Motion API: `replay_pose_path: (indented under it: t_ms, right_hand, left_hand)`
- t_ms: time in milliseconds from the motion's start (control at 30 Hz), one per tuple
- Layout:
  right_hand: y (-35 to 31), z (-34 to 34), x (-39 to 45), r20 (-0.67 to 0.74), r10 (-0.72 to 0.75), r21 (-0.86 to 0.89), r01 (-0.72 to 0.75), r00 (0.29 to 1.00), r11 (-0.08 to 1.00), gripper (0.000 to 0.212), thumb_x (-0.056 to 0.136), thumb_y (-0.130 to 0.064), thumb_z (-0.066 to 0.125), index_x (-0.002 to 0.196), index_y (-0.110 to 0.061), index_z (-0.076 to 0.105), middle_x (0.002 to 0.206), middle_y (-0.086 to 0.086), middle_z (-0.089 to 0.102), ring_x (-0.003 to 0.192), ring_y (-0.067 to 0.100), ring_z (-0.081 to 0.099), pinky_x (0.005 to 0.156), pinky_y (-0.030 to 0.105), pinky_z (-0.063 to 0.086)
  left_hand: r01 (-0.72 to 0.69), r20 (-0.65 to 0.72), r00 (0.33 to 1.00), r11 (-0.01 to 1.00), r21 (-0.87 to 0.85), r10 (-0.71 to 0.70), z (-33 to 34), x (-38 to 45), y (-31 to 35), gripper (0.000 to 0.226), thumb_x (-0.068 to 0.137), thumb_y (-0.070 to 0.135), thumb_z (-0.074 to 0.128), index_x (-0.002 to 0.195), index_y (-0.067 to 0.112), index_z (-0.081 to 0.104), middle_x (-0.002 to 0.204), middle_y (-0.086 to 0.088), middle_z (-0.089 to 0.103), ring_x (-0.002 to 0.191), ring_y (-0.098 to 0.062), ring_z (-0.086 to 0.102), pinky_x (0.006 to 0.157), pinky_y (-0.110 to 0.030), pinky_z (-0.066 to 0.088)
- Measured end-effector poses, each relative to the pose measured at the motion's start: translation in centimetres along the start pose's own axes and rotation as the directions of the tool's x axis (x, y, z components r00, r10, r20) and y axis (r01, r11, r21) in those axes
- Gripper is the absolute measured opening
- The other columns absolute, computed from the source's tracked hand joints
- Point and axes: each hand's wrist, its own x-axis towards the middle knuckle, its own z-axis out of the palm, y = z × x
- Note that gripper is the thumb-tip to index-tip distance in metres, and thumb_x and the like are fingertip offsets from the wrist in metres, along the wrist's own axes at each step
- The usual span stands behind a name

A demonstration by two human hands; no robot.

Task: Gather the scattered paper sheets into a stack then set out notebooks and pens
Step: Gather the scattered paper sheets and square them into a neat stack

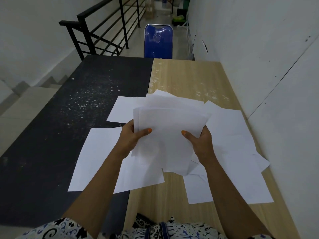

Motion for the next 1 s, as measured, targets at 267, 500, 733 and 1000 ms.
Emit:
replay_pose_path:
  t_ms: [267,500,733,1000]
  right_hand:
    - [-0.8,0.7,0.1,-0.052,-0.046,0.001,0.046,0.998,0.999,0.030,0.085,-0.011,0.071,0.112,-0.018,0.061,0.104,-0.003,0.069,0.096,0.012,0.067,0.083,0.033,0.056]
    - [-0.2,1.1,-0.3,-0.044,0.014,0.061,-0.011,0.999,0.998,0.042,0.080,-0.010,0.076,0.116,-0.020,0.056,0.102,-0.004,0.066,0.095,0.010,0.064,0.073,0.022,0.056]
    - [-0.1,1.3,-0.7,-0.019,0.067,0.146,-0.064,0.998,0.987,0.027,0.082,-0.009,0.073,0.105,-0.019,0.063,0.098,0.002,0.070,0.092,0.020,0.067,0.071,0.029,0.057]
    - [0.4,1.5,-0.8,0.025,0.076,0.098,-0.078,0.997,0.992,0.046,0.077,-0.007,0.077,0.115,-0.024,0.057,0.106,-0.003,0.067,0.097,0.011,0.064,0.074,0.020,0.053]
  left_hand:
    - [-0.056,-0.054,0.997,0.998,0.003,0.056,1.1,-0.1,0.3,0.026,0.089,0.017,0.067,0.111,0.028,0.061,0.105,0.012,0.069,0.090,-0.003,0.069,0.069,-0.019,0.055]
    - [-0.076,-0.110,0.991,0.997,0.006,0.077,1.3,-0.1,-0.8,0.047,0.086,0.021,0.071,0.130,0.020,0.054,0.117,0.006,0.065,0.103,-0.011,0.064,0.075,-0.020,0.056]
    - [-0.007,-0.118,0.993,0.998,-0.068,-0.001,2.0,-0.8,-1.3,0.032,0.091,0.025,0.065,0.122,0.022,0.058,0.110,0.005,0.068,0.100,-0.016,0.065,0.075,-0.024,0.054]
    - [-0.051,-0.107,0.993,0.995,-0.084,0.042,1.7,-1.1,-1.5,0.047,0.079,0.034,0.068,0.124,0.023,0.058,0.113,0.003,0.069,0.101,-0.014,0.067,0.077,-0.025,0.056]
